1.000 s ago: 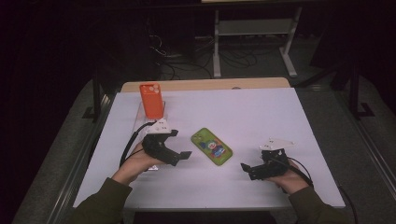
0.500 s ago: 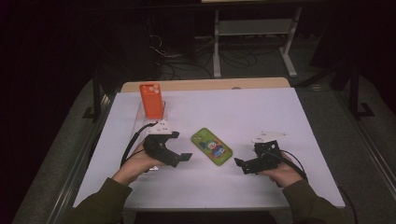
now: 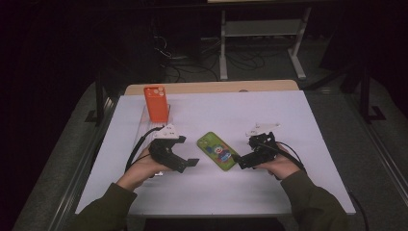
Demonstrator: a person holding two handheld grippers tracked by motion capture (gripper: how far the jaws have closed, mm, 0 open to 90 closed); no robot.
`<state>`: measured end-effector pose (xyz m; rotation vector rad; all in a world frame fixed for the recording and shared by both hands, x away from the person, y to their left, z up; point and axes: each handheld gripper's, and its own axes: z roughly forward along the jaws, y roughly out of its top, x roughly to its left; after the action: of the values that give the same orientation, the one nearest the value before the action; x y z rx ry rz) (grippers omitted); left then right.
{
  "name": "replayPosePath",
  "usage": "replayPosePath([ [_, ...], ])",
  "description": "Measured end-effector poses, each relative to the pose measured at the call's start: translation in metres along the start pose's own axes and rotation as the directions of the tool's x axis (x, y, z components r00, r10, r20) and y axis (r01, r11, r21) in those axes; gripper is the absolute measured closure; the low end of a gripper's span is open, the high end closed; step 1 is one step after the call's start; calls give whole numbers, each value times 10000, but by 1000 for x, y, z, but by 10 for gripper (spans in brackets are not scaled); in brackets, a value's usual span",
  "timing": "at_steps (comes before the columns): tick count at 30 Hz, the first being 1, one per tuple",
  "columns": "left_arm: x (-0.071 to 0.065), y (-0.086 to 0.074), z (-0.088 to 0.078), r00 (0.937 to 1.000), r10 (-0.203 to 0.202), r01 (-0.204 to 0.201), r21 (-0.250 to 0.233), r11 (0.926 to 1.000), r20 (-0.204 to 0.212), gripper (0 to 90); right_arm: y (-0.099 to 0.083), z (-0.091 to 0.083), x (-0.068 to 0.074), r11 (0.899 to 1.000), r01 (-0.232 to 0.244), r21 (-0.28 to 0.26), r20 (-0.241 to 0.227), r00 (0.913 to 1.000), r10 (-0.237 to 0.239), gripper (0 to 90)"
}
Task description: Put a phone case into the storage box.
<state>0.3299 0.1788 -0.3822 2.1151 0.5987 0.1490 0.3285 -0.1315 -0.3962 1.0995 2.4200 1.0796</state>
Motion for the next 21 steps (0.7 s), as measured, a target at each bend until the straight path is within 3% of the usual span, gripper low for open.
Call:
replayPosePath([
  [13,0,3,-4,10000,-84,84,-191,9998,-13,21,27,28,8,9947,283,986,-260,9993,-259,0],
  [16,0,4,-2,10000,-20,20,-166,9999,5,21,30,36,10,9910,248,1318,-255,9994,-216,0],
  [21,0,4,0,10000,16,-16,-123,9999,56,21,37,52,14,9750,288,2202,-353,9991,-215,0],
])
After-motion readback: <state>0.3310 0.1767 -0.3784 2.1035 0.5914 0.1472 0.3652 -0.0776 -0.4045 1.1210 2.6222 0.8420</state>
